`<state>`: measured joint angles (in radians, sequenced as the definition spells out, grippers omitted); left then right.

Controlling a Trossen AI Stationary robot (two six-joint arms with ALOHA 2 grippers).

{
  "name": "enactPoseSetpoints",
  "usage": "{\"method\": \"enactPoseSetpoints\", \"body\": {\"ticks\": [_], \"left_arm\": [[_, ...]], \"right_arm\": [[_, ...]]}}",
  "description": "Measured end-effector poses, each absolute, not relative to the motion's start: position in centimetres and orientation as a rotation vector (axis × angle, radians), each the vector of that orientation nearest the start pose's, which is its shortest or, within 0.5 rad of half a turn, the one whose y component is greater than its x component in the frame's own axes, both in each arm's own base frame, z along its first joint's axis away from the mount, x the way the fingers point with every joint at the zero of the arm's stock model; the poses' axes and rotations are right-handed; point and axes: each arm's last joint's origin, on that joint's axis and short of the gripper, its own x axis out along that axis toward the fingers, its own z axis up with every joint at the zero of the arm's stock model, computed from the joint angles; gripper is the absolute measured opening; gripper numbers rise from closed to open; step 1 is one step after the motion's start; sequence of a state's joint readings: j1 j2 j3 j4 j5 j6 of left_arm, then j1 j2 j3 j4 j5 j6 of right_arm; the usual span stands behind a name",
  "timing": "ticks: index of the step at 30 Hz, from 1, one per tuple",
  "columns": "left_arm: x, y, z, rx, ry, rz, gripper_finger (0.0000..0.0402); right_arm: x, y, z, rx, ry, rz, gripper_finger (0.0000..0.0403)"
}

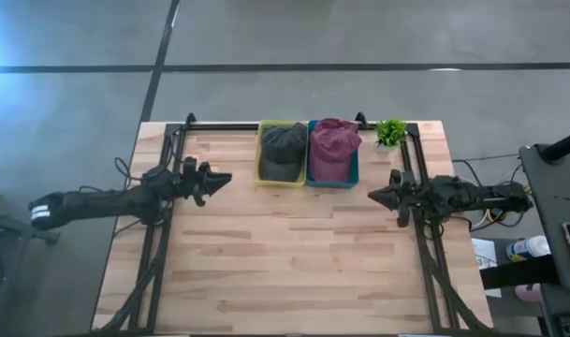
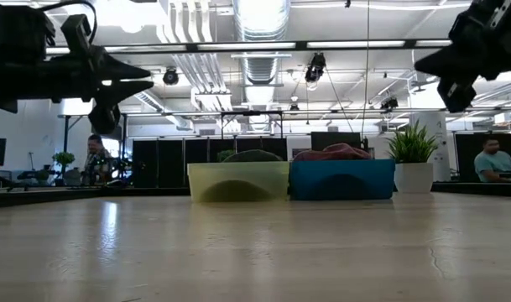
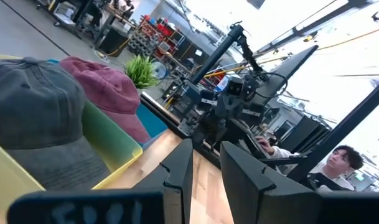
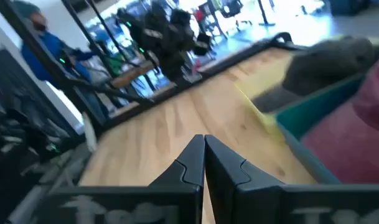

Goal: Sort caps
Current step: Return to Home Position

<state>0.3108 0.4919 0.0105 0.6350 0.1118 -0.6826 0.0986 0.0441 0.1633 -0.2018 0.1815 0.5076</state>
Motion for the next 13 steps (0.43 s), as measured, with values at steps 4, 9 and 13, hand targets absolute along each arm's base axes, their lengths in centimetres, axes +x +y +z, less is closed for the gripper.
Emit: {"method": "enactPoseSetpoints", "body": {"ticks": [4,9,13], "left_arm": [[12.3,3.6,18.1,-0.650,-0.201,0.149,0.0075],[11.6,2.8,18.2,-0.656,-0.196,0.127,0.0075],[10.6,2.4,18.4,-0.650,-0.211,0.088,0.0075]], "right_arm": [[9.4,0.4,18.4,0.483,0.132,-0.122,0.0009],[9.8,0.4,16.6,0.470,0.202,-0.140,0.0009],[9.4,0.4,17.0,0.478,0.137,-0.122,0.0009]]}}
